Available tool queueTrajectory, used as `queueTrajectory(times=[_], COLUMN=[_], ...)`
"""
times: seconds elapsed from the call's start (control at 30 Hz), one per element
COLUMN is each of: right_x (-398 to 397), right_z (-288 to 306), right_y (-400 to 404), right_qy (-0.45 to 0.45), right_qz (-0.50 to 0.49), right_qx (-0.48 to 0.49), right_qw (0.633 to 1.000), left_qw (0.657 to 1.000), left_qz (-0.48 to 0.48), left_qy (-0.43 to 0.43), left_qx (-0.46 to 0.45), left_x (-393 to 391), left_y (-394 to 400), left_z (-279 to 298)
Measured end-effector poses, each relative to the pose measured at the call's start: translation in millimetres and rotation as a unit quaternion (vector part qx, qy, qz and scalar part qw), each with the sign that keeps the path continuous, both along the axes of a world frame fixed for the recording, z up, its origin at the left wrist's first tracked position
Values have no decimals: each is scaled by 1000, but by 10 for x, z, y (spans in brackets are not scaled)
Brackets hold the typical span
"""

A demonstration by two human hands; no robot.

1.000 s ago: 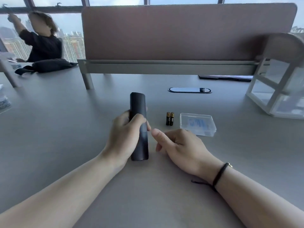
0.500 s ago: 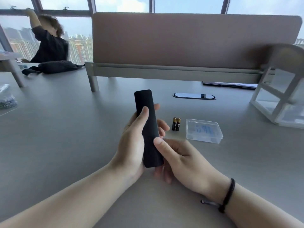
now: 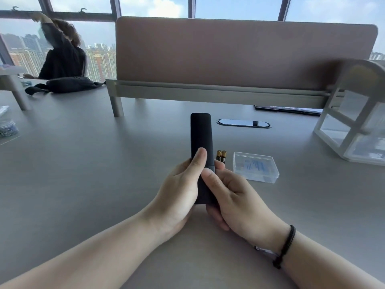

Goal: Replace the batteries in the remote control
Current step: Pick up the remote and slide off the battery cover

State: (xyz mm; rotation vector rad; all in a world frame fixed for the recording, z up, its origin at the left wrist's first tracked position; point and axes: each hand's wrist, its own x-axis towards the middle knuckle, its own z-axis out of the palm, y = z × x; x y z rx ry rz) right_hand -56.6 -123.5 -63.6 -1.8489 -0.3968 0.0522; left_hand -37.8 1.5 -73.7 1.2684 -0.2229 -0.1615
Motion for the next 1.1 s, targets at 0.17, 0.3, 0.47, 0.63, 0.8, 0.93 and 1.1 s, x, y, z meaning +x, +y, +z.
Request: queueTrajectory(times=[0.17, 0.3, 0.47, 0.63, 0.8, 0.93, 1.1], right_x=[26, 55, 93, 89, 65, 22, 67], right_z=[-9, -35, -82, -72, -24, 21, -45], right_y=[-2, -33, -87, -92, -78, -43, -17], right_qy=[4, 9, 38, 37, 60, 48, 50], right_qz=[6, -1, -4, 1, -7, -21, -25], right_qx=[-4, -2, 1, 3, 29, 52, 68], right_qw=[1000, 1000, 999, 999, 998, 997, 996], left_qw=[1000, 1000, 995, 986, 994, 996, 995], left_qz=[24, 18, -47, -107, -96, -78, -79], left_qy=[-19, -2, 54, 83, 18, -11, 18], left_qx=[2, -9, -73, -98, -54, -34, -60], left_x=[-1, 20, 69, 83, 26, -39, -39], left_y=[-18, -5, 78, 130, 45, -15, -12], left_z=[10, 18, 77, 141, 79, 24, 36])
